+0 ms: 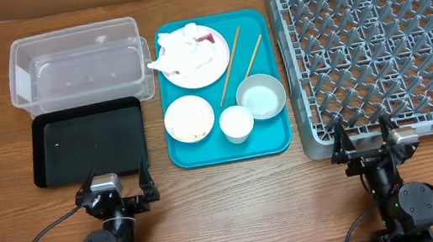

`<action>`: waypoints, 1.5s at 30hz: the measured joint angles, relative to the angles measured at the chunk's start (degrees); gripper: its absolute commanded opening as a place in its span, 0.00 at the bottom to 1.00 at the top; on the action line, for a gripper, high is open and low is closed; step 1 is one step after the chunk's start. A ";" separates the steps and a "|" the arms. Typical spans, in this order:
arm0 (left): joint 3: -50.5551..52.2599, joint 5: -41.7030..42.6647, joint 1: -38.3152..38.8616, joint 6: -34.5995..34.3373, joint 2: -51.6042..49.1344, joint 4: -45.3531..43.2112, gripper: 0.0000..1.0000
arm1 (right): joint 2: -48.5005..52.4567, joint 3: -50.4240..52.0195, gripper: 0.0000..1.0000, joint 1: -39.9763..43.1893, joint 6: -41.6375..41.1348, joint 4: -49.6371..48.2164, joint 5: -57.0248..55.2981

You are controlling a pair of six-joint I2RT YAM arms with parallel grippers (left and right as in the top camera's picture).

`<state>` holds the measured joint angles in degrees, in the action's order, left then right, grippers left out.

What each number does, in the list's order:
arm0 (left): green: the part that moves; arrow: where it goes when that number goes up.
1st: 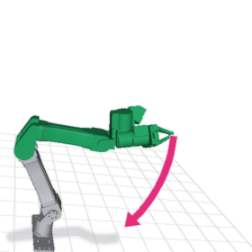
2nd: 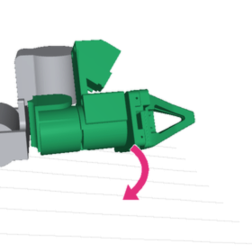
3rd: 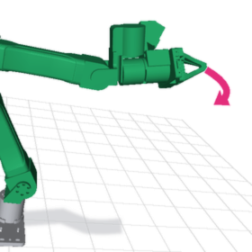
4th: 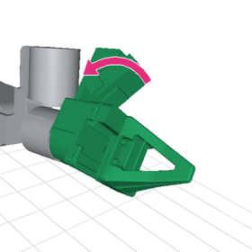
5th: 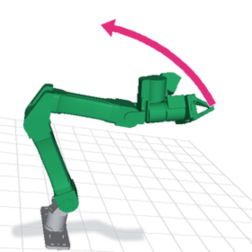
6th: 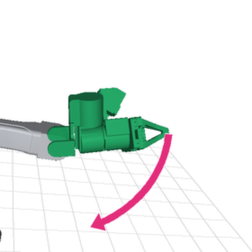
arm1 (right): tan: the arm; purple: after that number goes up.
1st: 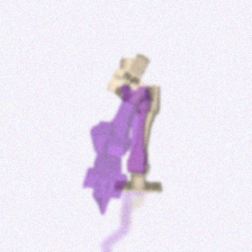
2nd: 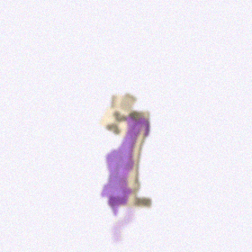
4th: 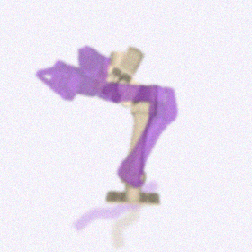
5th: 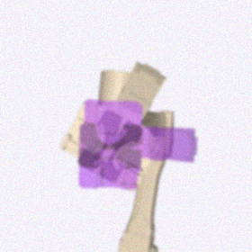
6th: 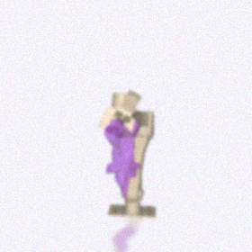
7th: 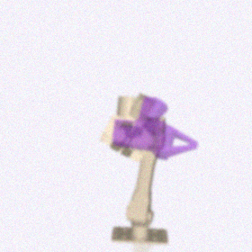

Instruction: Sort waste into correct bins and load items into the dishwasher

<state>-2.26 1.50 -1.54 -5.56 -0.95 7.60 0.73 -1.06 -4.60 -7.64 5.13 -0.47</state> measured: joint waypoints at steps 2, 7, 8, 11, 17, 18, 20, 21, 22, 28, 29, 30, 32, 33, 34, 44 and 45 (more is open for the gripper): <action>0.00 0.02 0.00 0.00 0.00 0.00 1.00 | 0.00 0.00 1.00 0.00 0.02 0.00 0.00; 0.00 0.00 0.00 0.00 0.00 0.00 1.00 | 0.00 0.00 1.00 0.00 0.02 0.02 0.00; 0.00 0.02 0.00 0.00 0.00 0.00 1.00 | 0.00 0.00 1.00 0.00 0.02 0.02 0.00; 0.00 0.02 0.00 0.00 0.00 0.00 1.00 | 0.00 0.00 1.00 0.00 0.02 0.02 0.00; 0.00 -0.02 0.00 0.00 0.00 -0.02 1.00 | 0.00 0.00 1.00 0.00 0.02 -0.09 0.00; 0.00 -0.02 0.00 0.00 0.00 -0.07 1.00 | 0.00 0.00 1.00 0.00 0.04 -0.35 0.00; 0.00 -0.02 0.00 0.00 0.00 -0.15 1.00 | 0.00 0.00 1.00 0.00 0.00 -0.92 -0.02; 0.00 -0.02 0.00 0.00 0.00 -0.07 1.00 | 0.00 0.00 1.00 0.00 -0.02 -0.87 0.00; 0.00 0.00 0.00 0.00 0.00 -0.04 1.00 | 0.00 0.00 1.00 0.00 0.02 -0.92 -0.02; 0.07 0.83 0.00 0.00 -0.02 -1.05 1.00 | 0.00 0.00 1.00 0.00 0.02 -4.11 0.72; 0.11 1.57 0.00 0.00 -0.02 -2.12 1.00 | 0.00 0.00 1.00 0.00 -0.02 -4.81 1.07; 0.11 2.38 0.00 0.02 0.00 -3.19 1.00 | 0.00 0.00 1.00 0.00 0.00 -5.51 1.40; 0.11 3.76 0.00 0.00 0.00 -4.39 1.00 | 0.00 0.00 1.00 0.00 0.00 -6.73 2.01; 0.11 4.61 0.00 0.00 0.00 -4.90 1.00 | 0.00 0.00 1.00 0.00 0.00 -7.23 2.21; 0.09 5.42 0.00 0.00 0.00 -5.35 1.00 | 0.00 0.00 1.00 0.00 0.00 -7.41 2.67; -12.92 9.49 0.00 1.70 -3.30 2.38 1.00 | 0.00 -3.58 1.00 0.00 0.22 -4.63 6.16; -15.76 9.57 0.00 2.14 -4.72 3.65 1.00 | 0.00 -4.81 1.00 0.00 0.20 -3.54 6.27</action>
<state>-18.02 11.07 -1.54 -3.42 -5.67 11.25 0.73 -5.87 -4.60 -7.44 1.58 5.80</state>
